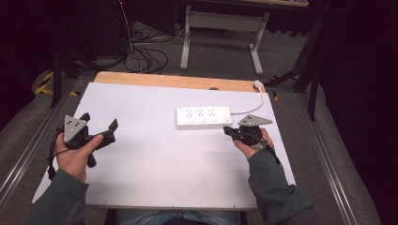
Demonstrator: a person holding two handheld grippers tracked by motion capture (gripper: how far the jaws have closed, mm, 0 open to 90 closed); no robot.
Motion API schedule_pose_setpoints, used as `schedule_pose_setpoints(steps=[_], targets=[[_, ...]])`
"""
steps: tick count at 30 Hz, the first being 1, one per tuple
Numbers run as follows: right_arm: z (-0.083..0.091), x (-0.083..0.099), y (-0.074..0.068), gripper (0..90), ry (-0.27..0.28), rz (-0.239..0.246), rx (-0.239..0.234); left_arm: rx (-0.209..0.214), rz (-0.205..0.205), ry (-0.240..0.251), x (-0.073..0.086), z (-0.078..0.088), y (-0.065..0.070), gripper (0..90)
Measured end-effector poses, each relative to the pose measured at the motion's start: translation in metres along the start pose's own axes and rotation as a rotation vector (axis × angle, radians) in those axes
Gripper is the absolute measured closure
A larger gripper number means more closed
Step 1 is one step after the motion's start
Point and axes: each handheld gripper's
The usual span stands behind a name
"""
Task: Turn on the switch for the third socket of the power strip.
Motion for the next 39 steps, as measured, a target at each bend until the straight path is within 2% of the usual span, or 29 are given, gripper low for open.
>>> schedule_pose_setpoints(steps=[15,39], targets=[[-0.012,-0.009,-0.001,90.0,-0.007,0.011,-0.008,-0.002,-0.003,-0.003,0.0,0.001,0.0,4.7],[-0.041,-0.029,-0.005,90.0,-0.021,0.047,-0.032,-0.013,-0.005,-0.003,0.001,0.003,-0.002,4.8]])
Point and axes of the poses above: each handheld gripper's, and its own axes: z roughly backward along the jaws, x roughly out of its underside, y roughly to its right, and after that the axes turned 12 degrees about z, right-handed
